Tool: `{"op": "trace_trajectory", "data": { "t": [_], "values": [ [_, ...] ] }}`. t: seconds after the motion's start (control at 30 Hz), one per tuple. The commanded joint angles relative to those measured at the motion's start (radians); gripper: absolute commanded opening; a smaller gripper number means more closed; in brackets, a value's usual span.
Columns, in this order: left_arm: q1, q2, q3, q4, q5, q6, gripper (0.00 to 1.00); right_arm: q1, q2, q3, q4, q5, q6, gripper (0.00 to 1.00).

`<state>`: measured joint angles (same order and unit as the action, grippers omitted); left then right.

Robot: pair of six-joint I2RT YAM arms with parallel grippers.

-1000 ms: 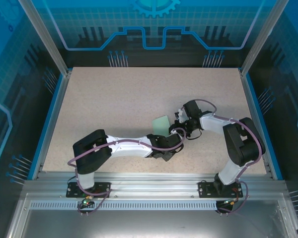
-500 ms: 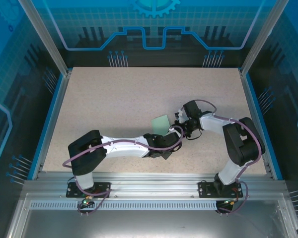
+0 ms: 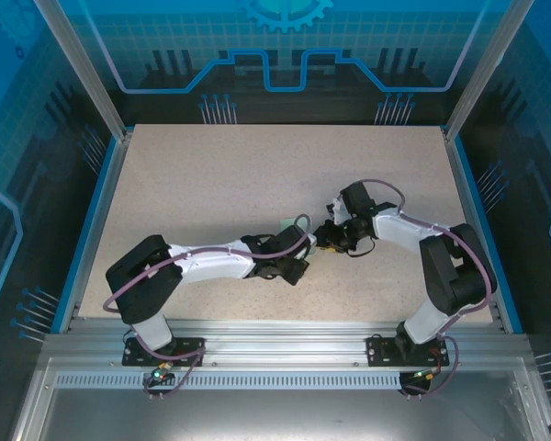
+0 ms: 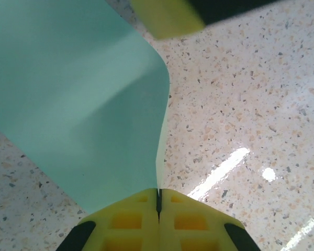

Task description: Fold a paper plane with a square sheet of paper (pick it up from the middle)

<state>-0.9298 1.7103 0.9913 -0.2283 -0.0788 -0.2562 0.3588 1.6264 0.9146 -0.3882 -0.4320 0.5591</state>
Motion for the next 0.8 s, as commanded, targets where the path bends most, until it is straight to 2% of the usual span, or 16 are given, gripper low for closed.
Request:
{"op": "trace_trajectory", "data": {
  "t": [0.0, 0.23, 0.5, 0.77],
  "values": [
    [0.029, -0.032, -0.024, 0.059, 0.146, -0.003, 0.0, -0.016, -0.019, 0.039, -0.016, 0.016, -0.003, 0.32],
    [0.073, -0.029, -0.037, 0.07, 0.224, 0.003, 0.0, 0.031, 0.132, 0.167, -0.014, -0.024, -0.015, 0.19],
    [0.113, -0.035, -0.043, 0.069, 0.267, 0.0, 0.0, 0.059, 0.301, 0.312, -0.101, 0.041, -0.07, 0.16],
    [0.167, -0.014, -0.036, 0.066, 0.324, -0.006, 0.0, 0.067, 0.36, 0.326, -0.143, 0.102, -0.107, 0.16]
  ]
}}
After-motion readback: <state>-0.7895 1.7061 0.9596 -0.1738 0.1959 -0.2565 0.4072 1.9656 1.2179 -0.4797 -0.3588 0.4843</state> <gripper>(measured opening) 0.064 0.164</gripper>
